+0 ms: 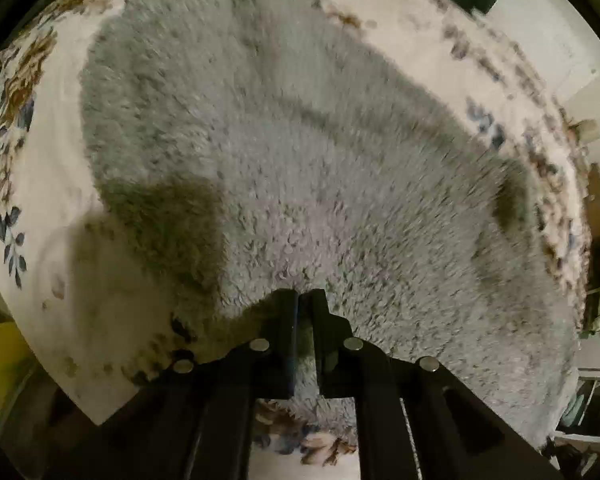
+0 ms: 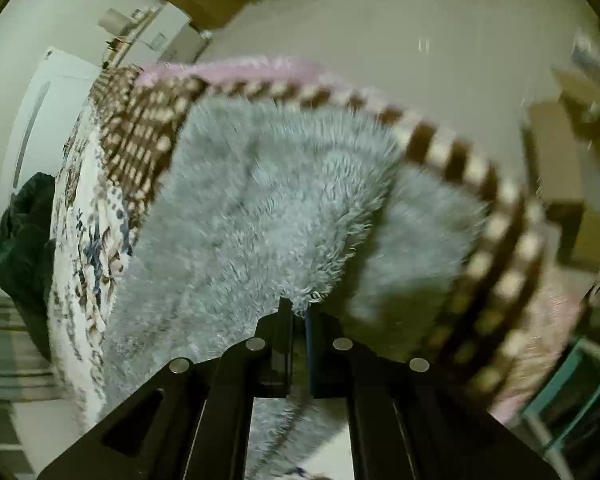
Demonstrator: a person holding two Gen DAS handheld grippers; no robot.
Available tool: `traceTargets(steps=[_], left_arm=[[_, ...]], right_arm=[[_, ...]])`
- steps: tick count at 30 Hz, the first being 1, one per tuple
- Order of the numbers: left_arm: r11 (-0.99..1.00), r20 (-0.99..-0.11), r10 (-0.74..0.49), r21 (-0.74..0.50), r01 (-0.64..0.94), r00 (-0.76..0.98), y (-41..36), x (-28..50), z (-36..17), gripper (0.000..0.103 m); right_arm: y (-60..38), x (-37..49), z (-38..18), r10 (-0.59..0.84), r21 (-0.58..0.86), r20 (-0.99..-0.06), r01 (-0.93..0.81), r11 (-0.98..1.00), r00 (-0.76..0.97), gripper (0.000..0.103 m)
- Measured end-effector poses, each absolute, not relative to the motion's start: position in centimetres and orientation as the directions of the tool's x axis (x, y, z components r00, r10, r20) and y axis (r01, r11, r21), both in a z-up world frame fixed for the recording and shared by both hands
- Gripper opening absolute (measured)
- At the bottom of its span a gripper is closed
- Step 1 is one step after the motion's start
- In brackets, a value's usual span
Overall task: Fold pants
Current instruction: 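Lift the hems and fold the legs over toward the waistband with both grippers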
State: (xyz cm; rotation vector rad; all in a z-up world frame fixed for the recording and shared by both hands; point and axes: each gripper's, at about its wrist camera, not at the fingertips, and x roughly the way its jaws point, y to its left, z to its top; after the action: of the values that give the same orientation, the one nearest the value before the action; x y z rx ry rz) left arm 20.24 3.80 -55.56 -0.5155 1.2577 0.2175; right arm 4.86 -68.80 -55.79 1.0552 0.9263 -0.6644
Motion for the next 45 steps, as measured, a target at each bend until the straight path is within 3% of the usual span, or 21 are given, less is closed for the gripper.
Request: traceTargets(steps=[4,10,11,13,14,15,16,17,18,21,28,32,34,35,36,37,38,39,45], left_arm=[[0.887,-0.929,-0.125,-0.261,-0.38,0.347,4.1,19.0,-53.5,0.002],[0.872,-0.94,-0.166,-0.282,-0.401,0.299,6.8,18.6,-55.1,0.003],[0.866,-0.938,-0.184,-0.296,-0.402,0.293,6.9,18.7,-55.4,0.004],[0.86,-0.94,-0.212,-0.31,-0.406,0.268,6.8,18.7,-55.7,0.005],[0.855,-0.937,-0.221,-0.32,-0.408,0.272,6.9,18.6,-55.6,0.013],[0.855,-0.934,-0.22,-0.323,-0.406,0.28,7.0,18.4,-55.2,0.032],[0.856,-0.932,-0.217,-0.324,-0.403,0.289,7.1,18.3,-54.9,0.049],[0.858,-0.934,-0.204,-0.315,-0.406,0.294,7.2,18.1,-54.6,0.091],[0.857,-0.932,-0.199,-0.315,-0.409,0.302,7.6,17.9,-54.3,0.103],[0.847,-0.929,-0.159,-0.303,-0.437,0.334,10.0,17.4,-52.8,0.103],[0.768,-0.916,-0.105,-0.322,-0.554,0.387,19.3,18.1,-52.6,0.102],[0.742,-0.895,-0.139,-0.377,-0.554,0.424,23.2,21.5,-53.4,0.102],[0.744,-0.881,-0.182,-0.414,-0.525,0.437,24.3,23.7,-54.2,0.097],[0.747,-0.872,-0.198,-0.43,-0.506,0.448,24.7,24.5,-54.5,0.084],[0.748,-0.855,-0.223,-0.458,-0.481,0.468,25.1,25.3,-54.8,0.057],[0.754,-0.849,-0.244,-0.47,-0.459,0.468,25.6,25.9,-55.1,0.042],[0.76,-0.845,-0.259,-0.477,-0.441,0.469,25.7,26.1,-55.3,0.018],[0.76,-0.834,-0.273,-0.492,-0.424,0.48,25.6,26.4,-55.2,0.015],[0.785,-0.803,-0.271,-0.503,-0.361,0.53,28.3,24.4,-52.3,0.007]], right_arm=[[-69.3,2.2,-53.8,-0.057,0.399,-0.889,0.831,0.388,0.453,0.004],[-69.7,-0.1,-56.5,-0.017,0.31,-0.939,0.868,0.387,0.343,0.005],[-69.6,0.3,-57.4,0.013,0.299,-0.947,0.866,0.401,0.321,0.007],[-69.3,0.8,-58.3,0.031,0.25,-0.964,0.862,0.442,0.263,0.023],[-68.9,0.8,-58.1,0.025,0.254,-0.962,0.854,0.454,0.273,0.038],[-68.4,0.8,-57.6,0.025,0.277,-0.953,0.841,0.465,0.301,0.052],[-67.8,0.8,-57.1,0.022,0.284,-0.95,0.833,0.475,0.312,0.058],[-67.0,0.8,-56.6,0.014,0.28,-0.95,0.828,0.487,0.313,0.065],[-66.1,1.0,-56.2,0.017,0.282,-0.949,0.821,0.496,0.315,0.066],[-61.4,2.8,-56.0,0.094,0.316,-0.944,0.782,0.537,0.316,0.073],[-44.3,9.1,-59.2,0.401,0.464,-0.88,0.651,0.601,0.256,0.073],[-37.5,10.5,-61.0,0.456,0.49,-0.856,0.661,0.568,0.243,0.073],[-35.3,10.4,-61.6,0.443,0.484,-0.859,0.689,0.54,0.256,0.073],[-34.7,10.6,-61.9,0.437,0.483,-0.86,0.702,0.524,0.264,0.072],[-34.0,10.5,-62.2,0.426,0.484,-0.86,0.715,0.504,0.282,0.065],[-33.3,11.0,-62.7,0.412,0.484,-0.862,0.725,0.491,0.296,0.055],[-32.7,11.1,-62.9,0.397,0.476,-0.867,0.734,0.484,0.301,0.025],[-32.2,10.9,-63.1,0.381,0.466,-0.874,0.741,0.483,0.301,0.009],[-29.8,9.7,-60.6,0.273,0.424,-0.906,0.712,0.559,0.325,0.006]])
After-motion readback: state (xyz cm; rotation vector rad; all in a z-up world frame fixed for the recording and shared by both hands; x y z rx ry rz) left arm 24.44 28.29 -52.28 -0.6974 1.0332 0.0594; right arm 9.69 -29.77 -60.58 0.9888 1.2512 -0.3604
